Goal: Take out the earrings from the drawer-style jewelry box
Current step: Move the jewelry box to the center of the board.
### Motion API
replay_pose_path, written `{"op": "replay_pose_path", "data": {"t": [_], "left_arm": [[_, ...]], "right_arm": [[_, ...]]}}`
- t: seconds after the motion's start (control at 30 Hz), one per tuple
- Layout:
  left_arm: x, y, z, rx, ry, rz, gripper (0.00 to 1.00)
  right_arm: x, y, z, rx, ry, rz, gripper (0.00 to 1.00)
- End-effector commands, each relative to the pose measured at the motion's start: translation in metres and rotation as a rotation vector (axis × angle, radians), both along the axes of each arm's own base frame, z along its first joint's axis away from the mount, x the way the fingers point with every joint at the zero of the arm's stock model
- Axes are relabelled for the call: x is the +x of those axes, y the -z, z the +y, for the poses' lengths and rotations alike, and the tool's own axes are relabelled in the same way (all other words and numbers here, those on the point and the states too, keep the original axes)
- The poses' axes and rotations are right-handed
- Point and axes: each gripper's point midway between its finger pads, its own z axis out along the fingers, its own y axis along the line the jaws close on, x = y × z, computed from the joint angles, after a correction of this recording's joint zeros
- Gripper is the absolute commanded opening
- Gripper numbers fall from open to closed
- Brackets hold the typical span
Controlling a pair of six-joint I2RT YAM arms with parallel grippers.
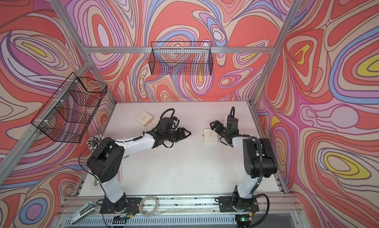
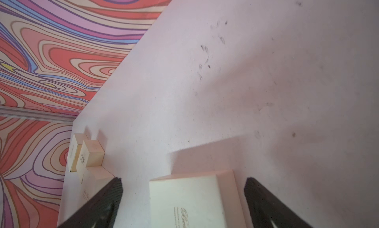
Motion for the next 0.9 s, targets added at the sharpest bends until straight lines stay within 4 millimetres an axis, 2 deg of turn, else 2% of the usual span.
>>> {"op": "replay_pose_path", "data": {"t": [0.0,0.17,0.27,0.47,0.67,0.83,0.87], "left_arm": [[-0.018,-0.007,-0.005,-0.051,0.028,0.016,0.62],[-0.032,-0.009,0.003,-0.054,0.030,0.018,0.64],[-0.037,-0.013,0.006,-0.062,0.035,0.017,0.64],[-0.046,-0.007,0.015,-0.052,0.009,0.053,0.63],[-0.068,0.004,0.020,-0.074,0.017,0.107,0.57],[-0.082,0.018,0.028,-0.071,-0.003,0.141,0.54],[-0.085,0.020,0.030,-0.078,-0.010,0.145,0.53]], "right_arm": [[0.003,0.015,0.014,0.014,-0.072,0.056,0.98],[0.011,0.026,0.038,0.062,-0.180,0.074,0.98],[0.007,0.029,0.059,0.078,-0.243,0.080,0.97],[-0.023,0.033,0.093,0.119,-0.326,0.092,0.97],[-0.062,0.026,0.105,0.146,-0.332,0.077,0.97],[-0.091,0.031,0.128,0.128,-0.381,0.098,0.95],[-0.095,0.025,0.132,0.135,-0.379,0.081,0.95]]}}
